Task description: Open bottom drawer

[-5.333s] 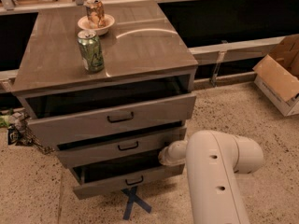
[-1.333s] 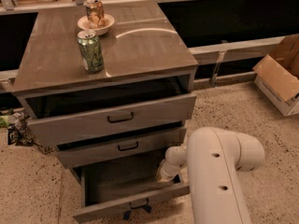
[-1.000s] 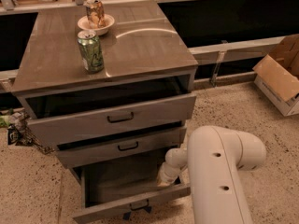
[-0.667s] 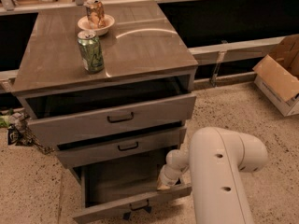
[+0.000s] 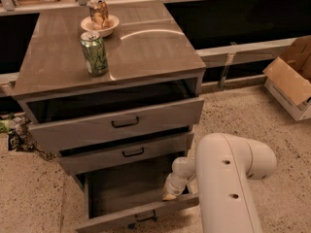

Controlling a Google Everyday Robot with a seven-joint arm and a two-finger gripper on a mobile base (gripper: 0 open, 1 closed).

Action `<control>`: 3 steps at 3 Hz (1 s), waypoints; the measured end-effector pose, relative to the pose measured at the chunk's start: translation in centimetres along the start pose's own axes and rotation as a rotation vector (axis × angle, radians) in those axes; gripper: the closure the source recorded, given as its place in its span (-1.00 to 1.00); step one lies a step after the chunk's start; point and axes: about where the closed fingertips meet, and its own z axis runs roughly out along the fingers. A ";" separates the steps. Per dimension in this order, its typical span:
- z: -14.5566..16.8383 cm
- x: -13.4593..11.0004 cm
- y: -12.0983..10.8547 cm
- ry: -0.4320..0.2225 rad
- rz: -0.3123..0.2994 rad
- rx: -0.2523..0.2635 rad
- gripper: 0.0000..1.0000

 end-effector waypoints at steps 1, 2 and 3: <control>-0.1 0.5 -1.6 0.018 -0.027 0.028 1.00; 0.7 1.2 -2.9 0.031 -0.057 0.045 1.00; 1.9 1.6 -2.9 0.030 -0.060 0.031 1.00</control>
Offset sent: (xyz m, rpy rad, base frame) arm 0.0441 -0.0117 -0.0208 -0.0330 -0.0944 0.0583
